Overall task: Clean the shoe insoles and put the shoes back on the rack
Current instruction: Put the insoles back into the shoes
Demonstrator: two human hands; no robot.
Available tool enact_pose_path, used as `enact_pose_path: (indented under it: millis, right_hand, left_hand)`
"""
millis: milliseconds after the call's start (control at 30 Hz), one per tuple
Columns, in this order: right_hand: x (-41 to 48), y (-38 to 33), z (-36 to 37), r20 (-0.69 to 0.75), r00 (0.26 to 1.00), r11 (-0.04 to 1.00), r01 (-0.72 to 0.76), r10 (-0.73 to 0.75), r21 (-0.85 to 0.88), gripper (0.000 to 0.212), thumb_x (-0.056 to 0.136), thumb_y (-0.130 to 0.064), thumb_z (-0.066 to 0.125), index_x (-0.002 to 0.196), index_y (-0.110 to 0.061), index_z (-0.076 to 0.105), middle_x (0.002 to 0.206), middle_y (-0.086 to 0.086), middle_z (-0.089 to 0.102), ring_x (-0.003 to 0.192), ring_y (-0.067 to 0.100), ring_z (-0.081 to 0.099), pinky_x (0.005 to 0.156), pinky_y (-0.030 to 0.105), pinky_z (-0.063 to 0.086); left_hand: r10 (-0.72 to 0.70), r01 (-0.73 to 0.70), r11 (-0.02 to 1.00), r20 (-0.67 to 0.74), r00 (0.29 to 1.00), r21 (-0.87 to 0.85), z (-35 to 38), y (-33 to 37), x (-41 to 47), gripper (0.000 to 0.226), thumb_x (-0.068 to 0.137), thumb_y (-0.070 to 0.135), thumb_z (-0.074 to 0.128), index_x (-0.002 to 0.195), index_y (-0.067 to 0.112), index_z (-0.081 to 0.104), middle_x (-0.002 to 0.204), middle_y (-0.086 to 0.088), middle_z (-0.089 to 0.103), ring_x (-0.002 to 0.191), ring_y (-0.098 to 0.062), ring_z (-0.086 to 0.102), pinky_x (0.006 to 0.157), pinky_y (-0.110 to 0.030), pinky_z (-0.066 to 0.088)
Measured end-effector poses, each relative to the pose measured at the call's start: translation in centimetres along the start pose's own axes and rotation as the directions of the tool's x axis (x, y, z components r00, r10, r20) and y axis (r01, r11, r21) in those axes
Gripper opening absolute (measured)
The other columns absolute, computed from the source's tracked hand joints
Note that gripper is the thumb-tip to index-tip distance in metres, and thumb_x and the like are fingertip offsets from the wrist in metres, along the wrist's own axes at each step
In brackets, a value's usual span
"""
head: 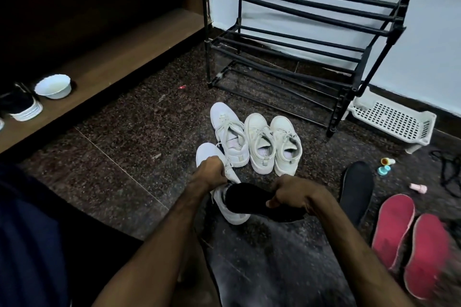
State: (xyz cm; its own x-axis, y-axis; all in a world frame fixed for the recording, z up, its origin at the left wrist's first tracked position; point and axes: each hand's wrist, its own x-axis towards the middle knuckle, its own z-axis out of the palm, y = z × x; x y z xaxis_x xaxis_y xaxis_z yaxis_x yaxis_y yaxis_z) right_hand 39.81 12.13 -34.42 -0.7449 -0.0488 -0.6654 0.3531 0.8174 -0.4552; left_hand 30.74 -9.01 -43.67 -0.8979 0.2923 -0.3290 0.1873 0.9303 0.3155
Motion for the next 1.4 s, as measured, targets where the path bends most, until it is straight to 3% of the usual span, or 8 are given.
enact_pose_path:
  millis: [267, 433, 667, 867, 967, 1100, 1267, 1400]
  right_hand:
    - [1.0, 1.4, 3.7, -0.066, 0.998, 0.994, 0.004, 0.004, 0.111, 0.017, 0.073, -0.017, 0.069, 0.083, -0.002, 0.072, 0.075, 0.013, 0.071, 0.062, 0.015, 0.061, 0.055, 0.023, 0.044]
    - [1.6, 2.2, 5.1, -0.081, 0.996, 0.972, -0.017, 0.037, 0.235, 0.013, 0.08, -0.01, 0.068, 0.067, -0.01, 0.068, 0.056, 0.001, 0.06, 0.043, 0.005, 0.05, 0.047, 0.016, 0.038]
    - [4.2, 2.8, 8.0, -0.118, 0.992, 0.947, -0.014, 0.055, 0.32, 0.032, 0.066, -0.032, 0.068, 0.086, -0.007, 0.072, 0.08, 0.008, 0.073, 0.072, 0.021, 0.069, 0.068, 0.032, 0.055]
    - [5.0, 1.8, 9.0, -0.18, 0.981, 0.963, -0.021, 0.072, 0.27, 0.022, 0.079, -0.029, 0.07, 0.093, -0.012, 0.072, 0.09, 0.008, 0.072, 0.084, 0.02, 0.067, 0.073, 0.027, 0.05]
    - [3.1, 1.9, 8.0, -0.086, 0.987, 0.908, -0.093, 0.139, 0.408, 0.027, 0.083, -0.03, 0.071, 0.092, -0.004, 0.068, 0.078, 0.009, 0.067, 0.062, 0.017, 0.063, 0.051, 0.03, 0.053]
    - [0.0, 2.4, 6.7, 0.286, 0.946, 0.798, -0.29, 0.155, 0.528, 0.029, 0.097, -0.025, 0.056, 0.104, 0.003, 0.061, 0.064, 0.01, 0.069, 0.04, 0.01, 0.059, 0.038, 0.019, 0.047]
    - [1.1, 2.1, 8.1, 0.144, 0.978, 0.75, -0.206, 0.148, 0.628, 0.018, 0.096, -0.01, 0.055, 0.082, 0.001, 0.056, 0.044, 0.005, 0.061, 0.034, 0.008, 0.056, 0.034, 0.017, 0.043]
    - [2.8, 1.3, 9.7, 0.066, 0.983, 0.711, -0.171, 0.173, 0.683, 0.013, 0.094, -0.007, 0.057, 0.089, 0.005, 0.057, 0.046, 0.008, 0.061, 0.033, 0.009, 0.056, 0.031, 0.017, 0.041]
  left_hand:
    - [0.036, -0.036, 0.999, -0.014, 0.999, 0.002, 1.1, 0.7, -0.1, 0.027, 0.074, 0.025, 0.068, 0.086, 0.0, 0.07, 0.096, -0.017, 0.066, 0.092, -0.032, 0.064, 0.071, -0.035, 0.046]
    - [0.026, -0.026, 1.0, -0.027, 0.999, 0.01, 1.3, 0.7, -0.3, 0.026, 0.074, 0.022, 0.067, 0.086, 0.0, 0.069, 0.097, -0.016, 0.064, 0.091, -0.033, 0.063, 0.072, -0.036, 0.046]
    - [0.02, -0.019, 0.999, -0.03, 0.999, 0.027, 1.4, 0.7, -0.1, 0.029, 0.073, 0.025, 0.067, 0.09, 0.001, 0.07, 0.098, -0.015, 0.066, 0.092, -0.033, 0.064, 0.074, -0.037, 0.048]
    - [0.003, -0.003, 1.0, -0.024, 1.0, -0.004, 1.5, 0.5, 0.1, 0.027, 0.07, 0.026, 0.069, 0.083, 0.002, 0.072, 0.092, -0.014, 0.068, 0.088, -0.031, 0.065, 0.073, -0.036, 0.05]
    - [-0.009, 0.008, 0.999, -0.019, 1.0, -0.032, 1.5, 0.5, 0.2, 0.024, 0.068, 0.026, 0.07, 0.077, 0.004, 0.072, 0.087, -0.013, 0.069, 0.084, -0.029, 0.066, 0.07, -0.035, 0.05]
    - [-0.009, 0.009, 0.999, -0.007, 1.0, -0.031, 1.3, 0.7, 0.3, 0.027, 0.069, 0.028, 0.072, 0.08, 0.004, 0.073, 0.088, -0.012, 0.07, 0.085, -0.029, 0.065, 0.07, -0.033, 0.048]
    - [-0.019, 0.019, 0.999, -0.007, 1.0, -0.03, 1.3, 0.9, 0.2, 0.026, 0.07, 0.027, 0.072, 0.082, 0.003, 0.072, 0.09, -0.012, 0.069, 0.087, -0.029, 0.065, 0.071, -0.032, 0.048]
    - [-0.029, 0.029, 0.999, -0.01, 1.0, -0.022, 1.5, 0.9, 0.1, 0.023, 0.069, 0.025, 0.07, 0.079, 0.004, 0.072, 0.085, -0.012, 0.07, 0.084, -0.029, 0.066, 0.069, -0.032, 0.048]
